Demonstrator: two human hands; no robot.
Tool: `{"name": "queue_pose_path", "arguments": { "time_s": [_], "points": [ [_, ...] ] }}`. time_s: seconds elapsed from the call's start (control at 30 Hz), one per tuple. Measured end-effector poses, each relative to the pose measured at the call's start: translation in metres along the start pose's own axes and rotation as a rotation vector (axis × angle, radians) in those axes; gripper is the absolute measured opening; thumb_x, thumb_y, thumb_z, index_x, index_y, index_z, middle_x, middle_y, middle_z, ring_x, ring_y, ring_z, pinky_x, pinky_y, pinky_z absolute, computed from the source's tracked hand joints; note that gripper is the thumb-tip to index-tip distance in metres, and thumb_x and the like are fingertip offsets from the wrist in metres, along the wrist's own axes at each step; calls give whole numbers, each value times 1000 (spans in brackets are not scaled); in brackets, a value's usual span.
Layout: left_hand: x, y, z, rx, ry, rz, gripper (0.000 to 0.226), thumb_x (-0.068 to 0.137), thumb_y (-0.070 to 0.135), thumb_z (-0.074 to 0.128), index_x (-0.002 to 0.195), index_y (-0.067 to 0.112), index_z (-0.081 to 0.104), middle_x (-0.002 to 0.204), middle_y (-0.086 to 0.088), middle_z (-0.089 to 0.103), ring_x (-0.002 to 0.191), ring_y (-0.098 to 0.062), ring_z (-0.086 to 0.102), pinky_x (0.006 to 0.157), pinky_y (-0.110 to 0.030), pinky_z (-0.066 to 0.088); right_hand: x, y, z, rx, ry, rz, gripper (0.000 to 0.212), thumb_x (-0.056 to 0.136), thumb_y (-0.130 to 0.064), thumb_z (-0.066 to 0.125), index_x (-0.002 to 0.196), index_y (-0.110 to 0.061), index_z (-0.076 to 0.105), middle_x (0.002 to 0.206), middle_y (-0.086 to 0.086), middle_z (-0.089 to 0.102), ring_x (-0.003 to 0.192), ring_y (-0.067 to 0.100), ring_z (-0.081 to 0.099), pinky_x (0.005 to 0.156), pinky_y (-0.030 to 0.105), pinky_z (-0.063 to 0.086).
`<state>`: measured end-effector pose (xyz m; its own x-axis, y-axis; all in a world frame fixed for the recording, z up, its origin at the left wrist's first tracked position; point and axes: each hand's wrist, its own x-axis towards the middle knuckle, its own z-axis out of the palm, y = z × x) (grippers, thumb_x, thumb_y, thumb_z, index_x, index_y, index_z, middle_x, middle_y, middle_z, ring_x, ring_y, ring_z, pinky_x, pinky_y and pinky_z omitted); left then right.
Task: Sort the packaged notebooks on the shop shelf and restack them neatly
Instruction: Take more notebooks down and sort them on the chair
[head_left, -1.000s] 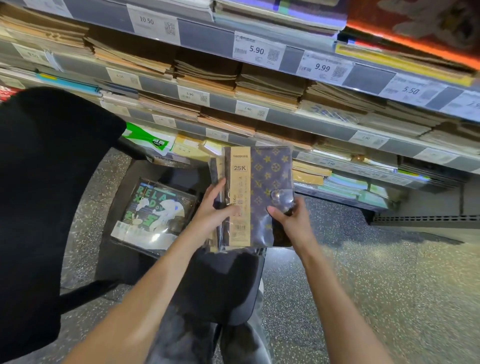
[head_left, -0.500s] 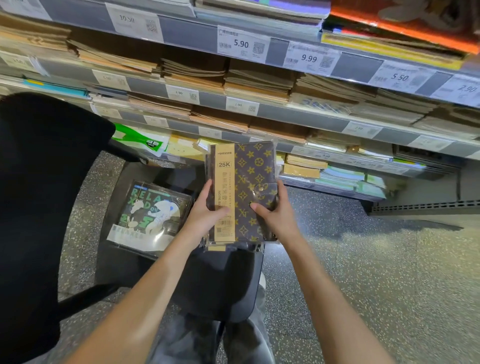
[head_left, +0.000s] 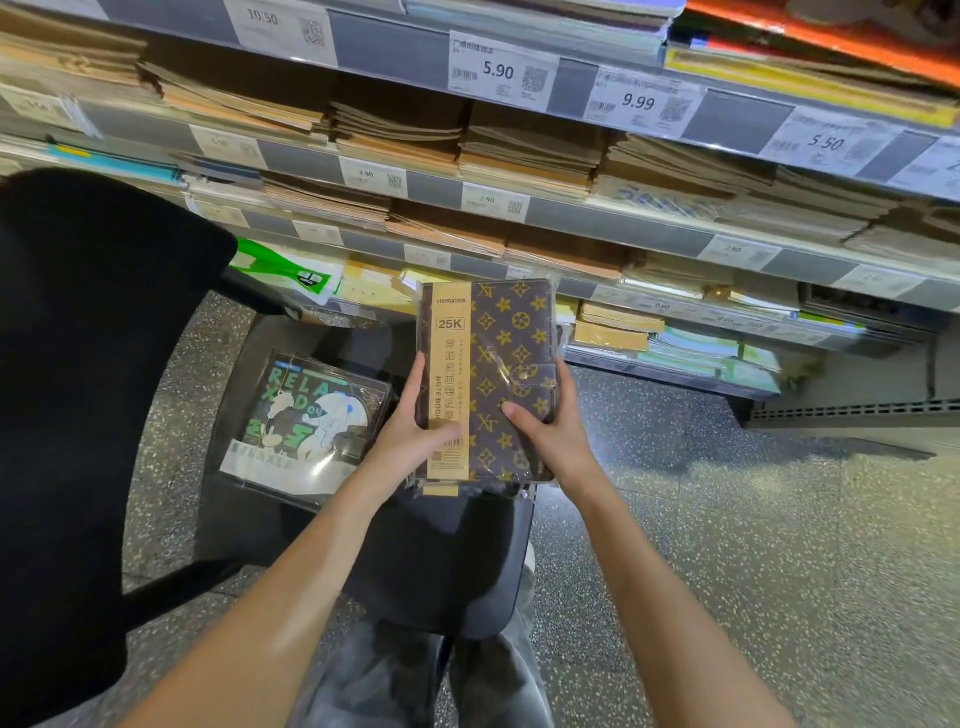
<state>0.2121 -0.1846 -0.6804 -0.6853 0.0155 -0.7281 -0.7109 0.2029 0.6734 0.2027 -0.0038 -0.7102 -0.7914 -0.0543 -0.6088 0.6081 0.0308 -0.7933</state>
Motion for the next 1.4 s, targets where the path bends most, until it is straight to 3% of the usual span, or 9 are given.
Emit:
{"name": "queue_pose_path", "arguments": {
  "time_s": [0.1, 0.27, 0.5, 0.63, 0.77, 0.87, 1.07, 1.2, 1.4],
  "points": [
    [0, -1, -2, 24, -20, -9, 99, 84, 12, 66, 141, 51, -5, 144, 11, 38, 123, -9, 42, 105, -45, 35, -2, 3, 1, 36, -15, 11, 84, 83, -16, 69, 143, -41, 15, 135, 0, 47, 114, 17, 57, 85, 36, 55],
    [-10, -17, 0, 96, -36, -33, 103, 83, 15, 67, 140, 51, -11, 145, 10, 36, 125, -10, 41, 108, -47, 33, -20, 15, 8, -12, -2, 12, 79, 82, -20, 70, 133, -49, 18, 135, -2, 46, 119, 18, 53, 97, 46, 48],
    [-20, -18, 6, 282, 55, -18, 98, 85, 14, 62, 147, 32, -12, 142, 0, 42, 123, -17, 47, 95, -30, 39, -34, 7, 7, -102, -11, 66, 88, 80, -24, 71, 143, -35, 12, 134, 0, 48, 117, 20, 55, 98, 45, 47],
    [-25, -9, 1, 443, 76, -34, 91, 85, 18, 63, 148, 29, -1, 137, -4, 48, 117, -21, 53, 95, -38, 47, -39, -8, 8, -181, -5, 97, 84, 84, -16, 66, 145, -35, 11, 133, -4, 49, 117, 21, 55, 97, 47, 47],
    [-35, 1, -5, 563, 9, -14, 65, 86, 16, 60, 143, 20, 30, 134, -7, 49, 116, -23, 54, 94, -43, 48, -51, -29, 3, -398, -30, 97, 66, 89, -8, 58, 142, -21, 22, 129, 1, 54, 113, 18, 54, 88, 26, 42],
    [-46, 19, -7, 597, -59, -35, 48, 89, 13, 57, 135, 14, 45, 140, -7, 44, 121, -23, 50, 99, -36, 44, -60, -50, -1, -531, -48, 98, 55, 89, -11, 58, 138, -16, 33, 126, 2, 54, 114, 22, 53, 85, 24, 38],
    [-68, 66, -11, 609, -112, 39, 37, 91, 8, 50, 127, 14, 52, 137, -10, 47, 121, -24, 48, 94, -30, 40, -77, -93, -4, -734, -88, 86, 43, 92, -18, 55, 133, -8, 46, 131, 8, 53, 120, 26, 50, 100, 34, 39],
    [-82, 104, -21, 648, -122, 111, 33, 92, 8, 50, 124, 17, 53, 122, -7, 56, 97, -15, 52, 79, -24, 40, -90, -130, -6, -814, -74, 69, 38, 93, -22, 54, 127, -7, 52, 128, 11, 57, 115, 26, 54, 98, 36, 42],
    [-110, 174, -38, 712, -154, 236, 35, 88, 14, 55, 123, 18, 54, 120, -7, 55, 99, -14, 50, 81, -23, 38, -120, -200, -11, -923, -23, -60, 35, 92, -23, 54, 124, -7, 55, 124, 11, 60, 111, 24, 56, 87, 27, 42]
  ]
}}
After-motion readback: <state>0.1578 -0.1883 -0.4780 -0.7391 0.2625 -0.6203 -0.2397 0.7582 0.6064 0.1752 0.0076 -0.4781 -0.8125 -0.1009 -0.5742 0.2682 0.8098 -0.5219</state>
